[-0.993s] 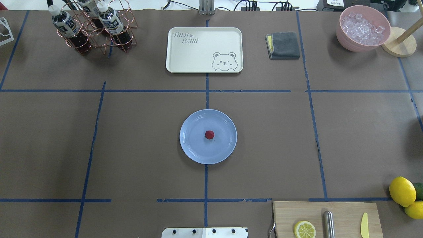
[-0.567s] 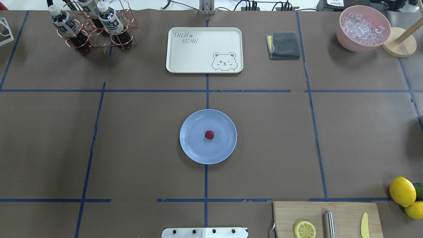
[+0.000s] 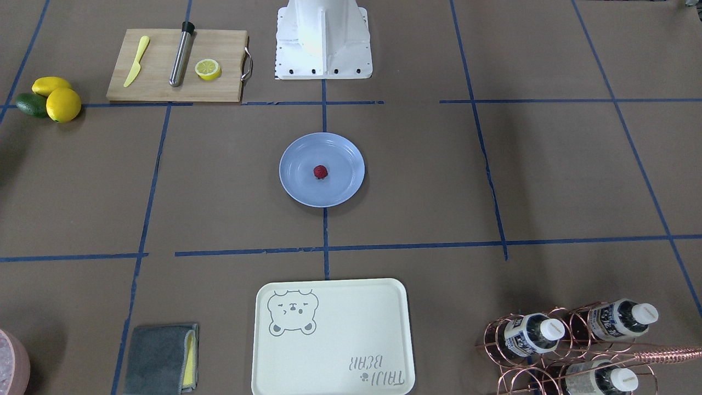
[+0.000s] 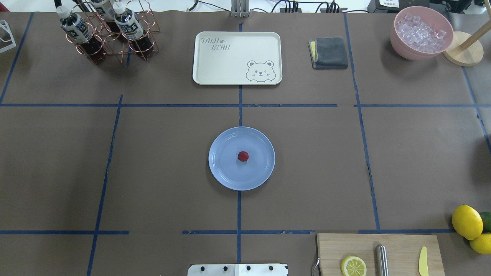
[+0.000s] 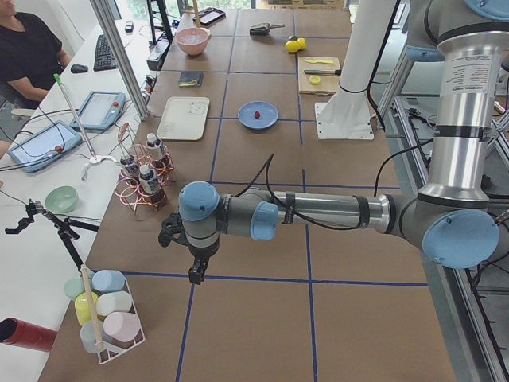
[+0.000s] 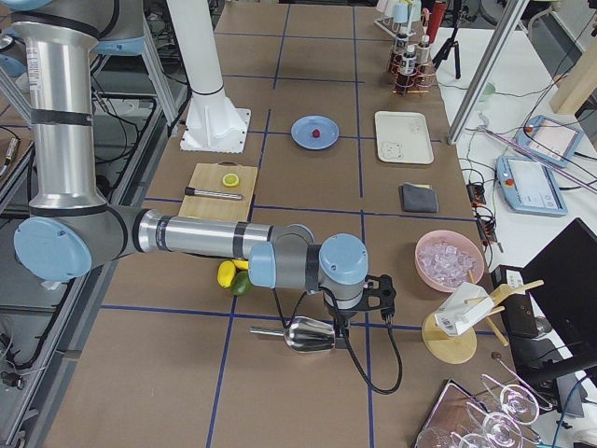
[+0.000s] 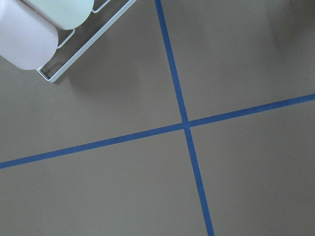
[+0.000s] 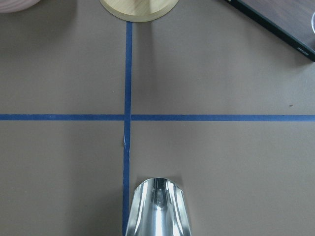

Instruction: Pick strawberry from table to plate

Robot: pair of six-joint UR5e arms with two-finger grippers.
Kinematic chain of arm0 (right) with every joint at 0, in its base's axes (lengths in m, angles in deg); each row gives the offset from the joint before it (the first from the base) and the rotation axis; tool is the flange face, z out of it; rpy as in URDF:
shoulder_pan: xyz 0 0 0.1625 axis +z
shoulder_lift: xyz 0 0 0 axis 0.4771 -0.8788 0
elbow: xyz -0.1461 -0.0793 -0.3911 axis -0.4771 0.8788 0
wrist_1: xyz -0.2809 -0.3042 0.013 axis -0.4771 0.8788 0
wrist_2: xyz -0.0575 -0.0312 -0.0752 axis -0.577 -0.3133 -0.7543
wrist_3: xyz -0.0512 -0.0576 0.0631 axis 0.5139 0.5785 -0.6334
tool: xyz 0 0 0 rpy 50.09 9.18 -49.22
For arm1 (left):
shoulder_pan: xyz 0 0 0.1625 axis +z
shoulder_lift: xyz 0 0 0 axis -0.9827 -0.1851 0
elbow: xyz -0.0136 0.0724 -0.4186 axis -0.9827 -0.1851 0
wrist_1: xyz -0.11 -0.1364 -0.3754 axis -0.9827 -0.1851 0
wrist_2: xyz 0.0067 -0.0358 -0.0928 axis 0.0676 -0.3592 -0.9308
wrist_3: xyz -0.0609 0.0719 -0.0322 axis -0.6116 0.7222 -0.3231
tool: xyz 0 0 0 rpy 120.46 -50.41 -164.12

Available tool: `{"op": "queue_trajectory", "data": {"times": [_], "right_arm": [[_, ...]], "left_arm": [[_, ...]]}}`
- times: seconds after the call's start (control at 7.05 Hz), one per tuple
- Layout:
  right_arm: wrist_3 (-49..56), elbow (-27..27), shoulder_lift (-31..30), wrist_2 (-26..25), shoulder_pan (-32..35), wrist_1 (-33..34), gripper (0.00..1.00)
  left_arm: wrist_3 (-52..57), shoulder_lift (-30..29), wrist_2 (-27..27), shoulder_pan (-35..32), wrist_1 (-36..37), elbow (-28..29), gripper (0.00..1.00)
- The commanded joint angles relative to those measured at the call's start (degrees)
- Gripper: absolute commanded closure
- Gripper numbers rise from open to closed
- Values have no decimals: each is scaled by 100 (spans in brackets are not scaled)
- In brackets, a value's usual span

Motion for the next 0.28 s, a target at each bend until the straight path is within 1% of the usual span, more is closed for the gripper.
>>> {"op": "queue_trajectory", "data": {"times": [0.0,0.14], "right_arm": [[0,-7,-1,10,6,0,0],[0,-16,-1,10,6,0,0]], "left_arm": [[0,-8,0,0,-10,3,0],[0,1,0,0,-19,3,0]]}}
